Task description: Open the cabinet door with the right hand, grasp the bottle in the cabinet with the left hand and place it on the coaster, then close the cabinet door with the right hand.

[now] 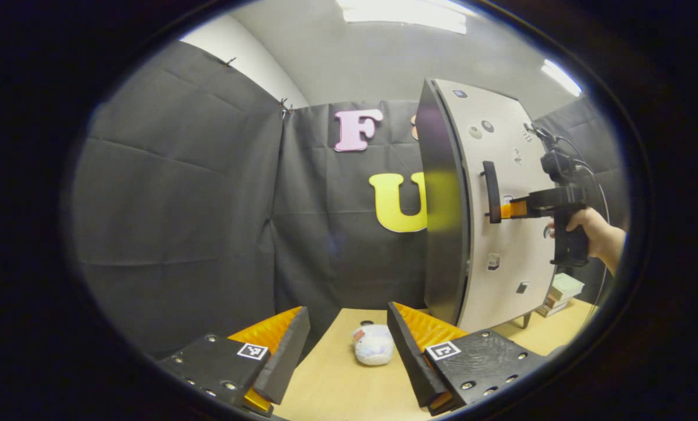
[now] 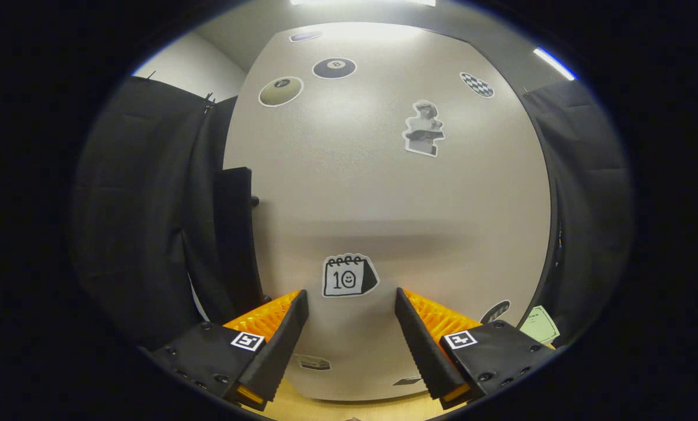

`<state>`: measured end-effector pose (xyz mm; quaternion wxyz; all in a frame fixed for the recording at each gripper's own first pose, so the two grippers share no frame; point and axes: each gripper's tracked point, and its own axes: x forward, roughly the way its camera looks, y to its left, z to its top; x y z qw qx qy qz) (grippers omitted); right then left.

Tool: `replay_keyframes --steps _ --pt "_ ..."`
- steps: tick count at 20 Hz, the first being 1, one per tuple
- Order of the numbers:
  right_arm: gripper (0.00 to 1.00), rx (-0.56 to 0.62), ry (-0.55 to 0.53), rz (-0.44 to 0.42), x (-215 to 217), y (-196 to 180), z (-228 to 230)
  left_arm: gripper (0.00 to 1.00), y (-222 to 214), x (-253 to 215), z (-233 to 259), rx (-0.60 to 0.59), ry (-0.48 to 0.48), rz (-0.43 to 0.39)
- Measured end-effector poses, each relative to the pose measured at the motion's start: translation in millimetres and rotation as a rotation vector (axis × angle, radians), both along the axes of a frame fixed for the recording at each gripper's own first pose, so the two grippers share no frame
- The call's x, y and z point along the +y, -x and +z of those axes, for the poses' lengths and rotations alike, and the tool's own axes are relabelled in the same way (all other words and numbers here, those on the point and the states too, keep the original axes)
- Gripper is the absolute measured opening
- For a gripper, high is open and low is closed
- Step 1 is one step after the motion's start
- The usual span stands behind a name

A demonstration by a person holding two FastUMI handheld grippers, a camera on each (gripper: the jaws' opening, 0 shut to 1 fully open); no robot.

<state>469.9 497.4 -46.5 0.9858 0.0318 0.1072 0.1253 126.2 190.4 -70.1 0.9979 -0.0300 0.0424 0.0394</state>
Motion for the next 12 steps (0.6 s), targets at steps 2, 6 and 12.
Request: replay_keyframes --steps 2,6,12 --pt "0.96 -0.029 0.006 0.016 -12 6 9 0.82 -4 -9 8 -0.004 0.002 -0.014" --pt "0.96 -0.062 0.003 0.035 -62 55 32 0.82 -14 -33 33 -0.017 -0.008 -0.036" --pt "0.95 -0.112 0.035 -0.038 -174 128 55 0.8 -27 -83 63 -0.036 0.002 -0.086"
